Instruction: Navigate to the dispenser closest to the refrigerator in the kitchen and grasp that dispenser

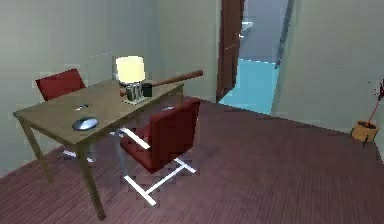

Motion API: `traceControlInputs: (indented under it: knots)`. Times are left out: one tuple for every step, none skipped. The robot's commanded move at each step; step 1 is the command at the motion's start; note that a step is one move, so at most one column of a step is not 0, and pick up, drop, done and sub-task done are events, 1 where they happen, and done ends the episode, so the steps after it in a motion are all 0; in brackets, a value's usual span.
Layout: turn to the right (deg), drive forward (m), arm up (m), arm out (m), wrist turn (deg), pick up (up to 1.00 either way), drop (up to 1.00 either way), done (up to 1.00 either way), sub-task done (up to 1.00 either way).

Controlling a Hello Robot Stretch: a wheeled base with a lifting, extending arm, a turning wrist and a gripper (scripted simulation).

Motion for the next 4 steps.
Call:
traceControlInputs:
  knots:
    - [45.0,0.0,0.0,0.0,0.0,0.0,0.0,0.0,0.0]
    - [45.0,0.0,0.0,0.0,0.0,0.0,0.0,0.0,0.0]
    - [45.0,0.0,0.0,0.0,0.0,0.0,0.0,0.0,0.0]
    - [27.0,0.0,0.0,0.0,0.0,0.0,0.0,0.0,0.0]
